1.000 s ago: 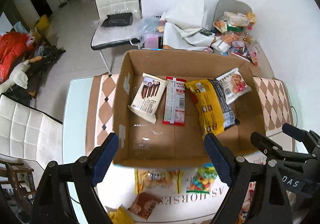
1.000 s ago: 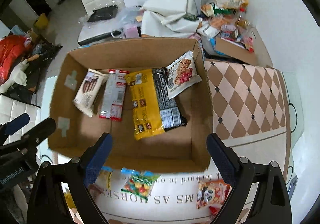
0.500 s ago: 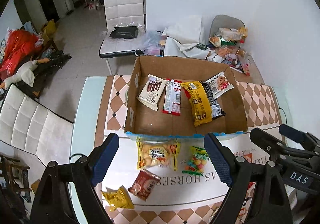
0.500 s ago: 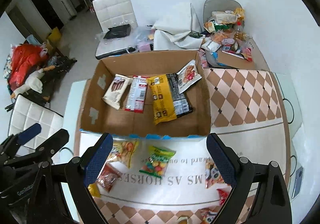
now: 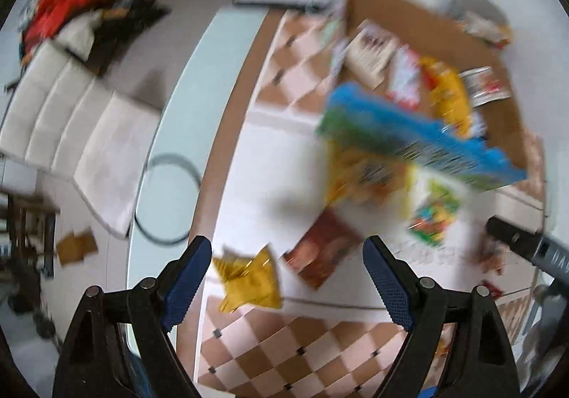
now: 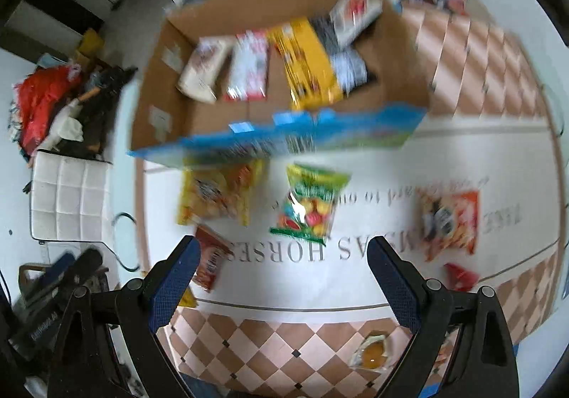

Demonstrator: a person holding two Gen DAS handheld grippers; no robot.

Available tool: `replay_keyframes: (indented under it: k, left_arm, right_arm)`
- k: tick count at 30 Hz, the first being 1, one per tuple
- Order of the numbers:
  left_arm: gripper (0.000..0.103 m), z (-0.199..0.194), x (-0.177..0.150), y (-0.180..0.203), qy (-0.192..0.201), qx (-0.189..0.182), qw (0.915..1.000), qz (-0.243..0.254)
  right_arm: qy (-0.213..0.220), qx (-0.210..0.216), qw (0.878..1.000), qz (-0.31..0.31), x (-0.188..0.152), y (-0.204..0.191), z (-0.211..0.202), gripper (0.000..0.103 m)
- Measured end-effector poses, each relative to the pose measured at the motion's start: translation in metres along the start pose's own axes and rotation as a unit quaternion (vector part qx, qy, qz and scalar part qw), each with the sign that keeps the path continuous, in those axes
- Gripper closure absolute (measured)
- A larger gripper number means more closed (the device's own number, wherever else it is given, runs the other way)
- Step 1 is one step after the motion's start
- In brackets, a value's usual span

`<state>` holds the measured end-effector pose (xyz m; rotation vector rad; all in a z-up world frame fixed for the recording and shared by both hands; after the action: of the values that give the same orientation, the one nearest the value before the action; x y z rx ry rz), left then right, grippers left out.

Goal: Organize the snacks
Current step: 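Grasp the yellow crinkled bag with the left tool while the right tool grasps the green bubble-gum bag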

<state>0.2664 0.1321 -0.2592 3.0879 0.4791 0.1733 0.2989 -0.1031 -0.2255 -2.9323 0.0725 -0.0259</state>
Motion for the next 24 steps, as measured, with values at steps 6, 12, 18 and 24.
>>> replay_keyframes:
  k: [6,12,18,24]
  left_arm:
    - [0.016,0.069,-0.018,-0.031,-0.085,-0.005,0.9956,-0.038]
    - [0.016,0.115,-0.032,-0.036,-0.146,-0.015,0.9881,-0.048]
    - [0.016,0.135,-0.048,-0.038,-0.173,-0.012,0.9833,-0.056]
    - [0.039,0.134,-0.06,-0.04,-0.161,-0.003,0.9857,-0.05]
  right_arm:
    - [-0.056,-0.02,0.997,0.041,0.008,0.013,0.081,0.007]
    - [-0.075,-0.05,0.994,0.057,0.015,0.022,0.126,0.007]
    - [-0.079,-0.062,0.993,0.057,0.017,0.02,0.145,0.008]
    - [-0.087,-0.08,0.992,0.039,0.013,0.008,0.155,0.032]
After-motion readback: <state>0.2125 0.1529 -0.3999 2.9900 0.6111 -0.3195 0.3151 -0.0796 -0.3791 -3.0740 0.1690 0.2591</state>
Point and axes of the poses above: each gripper's, at about its wrist camera, not at the fingertips, and z roughly the way its jaws point, y to its right, x to its top, the point moved 3 cm from there along z, roughly the way its jaws point, and after that the axes turned 1 degree about -y, right-handed, at the moved point
